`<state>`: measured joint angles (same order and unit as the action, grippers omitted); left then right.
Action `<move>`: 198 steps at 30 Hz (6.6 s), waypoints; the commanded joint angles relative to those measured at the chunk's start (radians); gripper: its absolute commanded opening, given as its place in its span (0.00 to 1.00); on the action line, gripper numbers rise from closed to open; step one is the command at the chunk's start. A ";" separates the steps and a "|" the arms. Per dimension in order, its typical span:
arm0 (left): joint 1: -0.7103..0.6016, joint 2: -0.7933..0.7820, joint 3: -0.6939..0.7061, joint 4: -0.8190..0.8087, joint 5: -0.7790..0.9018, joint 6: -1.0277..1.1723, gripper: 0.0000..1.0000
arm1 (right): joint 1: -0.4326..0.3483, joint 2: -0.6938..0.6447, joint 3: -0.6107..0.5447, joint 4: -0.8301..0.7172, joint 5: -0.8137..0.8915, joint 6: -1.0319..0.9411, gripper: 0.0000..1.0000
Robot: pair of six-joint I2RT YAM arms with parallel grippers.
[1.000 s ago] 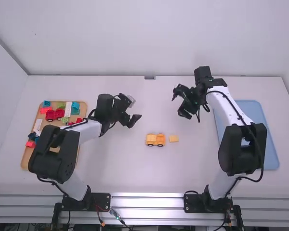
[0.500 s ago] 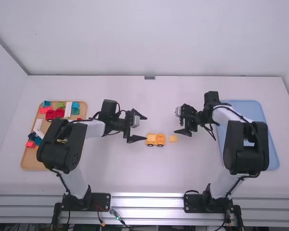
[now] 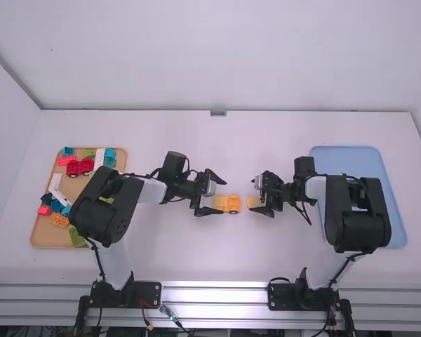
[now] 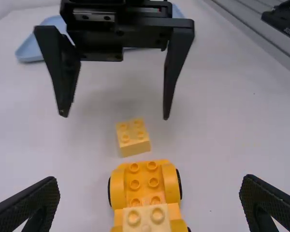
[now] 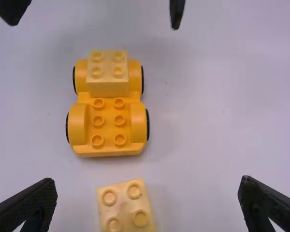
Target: Assemble lego blocks to make yellow taxi
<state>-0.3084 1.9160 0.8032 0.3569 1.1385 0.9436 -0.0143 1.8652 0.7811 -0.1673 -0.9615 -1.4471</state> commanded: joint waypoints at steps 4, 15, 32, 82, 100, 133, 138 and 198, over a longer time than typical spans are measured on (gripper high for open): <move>0.000 0.008 0.017 -0.002 -0.003 0.003 0.99 | -0.005 0.124 0.031 0.002 -0.003 0.011 1.00; -0.001 0.008 0.017 -0.005 -0.004 -0.011 0.99 | -0.026 0.190 0.108 -0.163 0.001 -0.174 0.50; -0.006 0.123 0.017 -0.006 -0.063 0.049 0.99 | -0.017 0.176 0.173 -0.273 -0.068 -0.154 0.12; -0.077 0.246 0.039 0.207 -0.123 -0.138 0.33 | 0.206 -0.053 -0.119 0.281 0.060 0.356 0.16; -0.084 0.246 0.041 0.175 -0.138 -0.083 0.34 | 0.239 -0.031 -0.120 0.256 0.051 0.311 0.13; -0.084 0.246 0.041 0.183 -0.138 -0.083 0.39 | 0.237 -0.104 -0.119 0.274 0.059 0.424 0.00; -0.084 0.246 0.041 0.182 -0.135 -0.083 0.38 | 0.249 -0.058 -0.120 0.295 0.080 0.480 0.00; 0.305 -0.363 0.041 -0.567 -0.471 -0.262 0.99 | 0.193 -0.197 0.251 0.062 0.290 0.483 0.99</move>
<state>-0.0418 1.6085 0.8459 -0.1852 0.7765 0.7456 0.1791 1.6604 1.0344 -0.1101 -0.6697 -0.9703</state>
